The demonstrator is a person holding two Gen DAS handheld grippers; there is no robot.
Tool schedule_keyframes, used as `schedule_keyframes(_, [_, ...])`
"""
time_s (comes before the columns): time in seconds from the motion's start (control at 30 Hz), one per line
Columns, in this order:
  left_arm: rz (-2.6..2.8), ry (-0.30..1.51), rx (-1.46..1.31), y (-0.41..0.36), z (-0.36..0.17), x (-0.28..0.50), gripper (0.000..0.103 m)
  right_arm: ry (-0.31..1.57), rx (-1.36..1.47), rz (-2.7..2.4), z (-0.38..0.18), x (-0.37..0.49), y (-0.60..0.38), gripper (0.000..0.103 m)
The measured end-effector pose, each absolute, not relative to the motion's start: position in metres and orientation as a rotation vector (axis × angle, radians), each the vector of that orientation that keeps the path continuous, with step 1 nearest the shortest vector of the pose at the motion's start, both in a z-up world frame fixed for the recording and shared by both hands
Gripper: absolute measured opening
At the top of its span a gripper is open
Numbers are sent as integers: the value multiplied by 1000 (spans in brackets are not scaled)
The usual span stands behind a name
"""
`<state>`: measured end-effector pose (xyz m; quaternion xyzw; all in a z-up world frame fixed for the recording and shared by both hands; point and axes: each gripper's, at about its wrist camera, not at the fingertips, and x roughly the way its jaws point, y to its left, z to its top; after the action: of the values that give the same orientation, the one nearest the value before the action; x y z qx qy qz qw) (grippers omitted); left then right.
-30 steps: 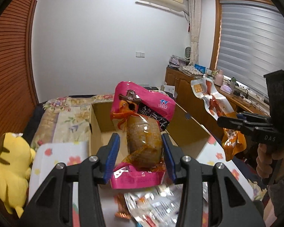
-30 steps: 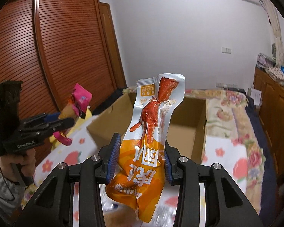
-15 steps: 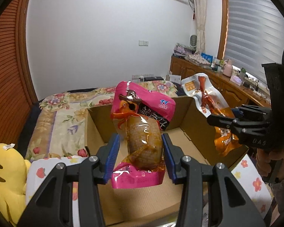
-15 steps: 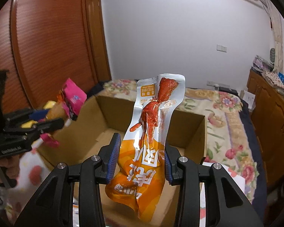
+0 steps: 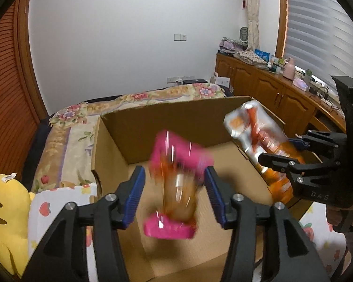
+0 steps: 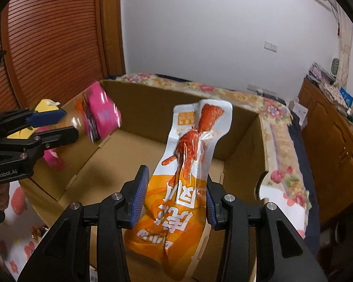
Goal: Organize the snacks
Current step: 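Carry both snacks over the cardboard box and open both tools to drop them, then return to the table and lower the right tool onto the sesame bar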
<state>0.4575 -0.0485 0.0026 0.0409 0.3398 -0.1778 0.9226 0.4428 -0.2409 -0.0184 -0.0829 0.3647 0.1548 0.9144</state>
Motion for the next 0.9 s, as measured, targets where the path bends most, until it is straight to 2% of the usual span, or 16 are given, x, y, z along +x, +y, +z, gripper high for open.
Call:
schedule_keyframes(0.03, [-366, 696, 82, -48, 3, 456, 59, 751, -169, 318, -19, 442, -241, 43])
schedule_keyframes(0.1, [-366, 687, 71, -44, 6, 448, 60, 761, -170, 303, -20, 442, -240, 52])
schedule_keyframes(0.13, [-373, 677, 67, -42, 8, 441, 60, 763, -164, 304, -20, 440, -241, 53])
schedule_keyframes(0.47, [-433, 603, 72, -21, 24, 356, 61, 720, -115, 296, 2, 378, -251, 53])
schedule_keyframes(0.53, [-451, 597, 68, -16, 23, 340, 65, 709, -94, 289, 6, 352, -254, 53])
schedule_keyframes(0.9, [-523, 622, 103, -10, 1, 273, 67, 730, -9, 255, -1, 252, -251, 53])
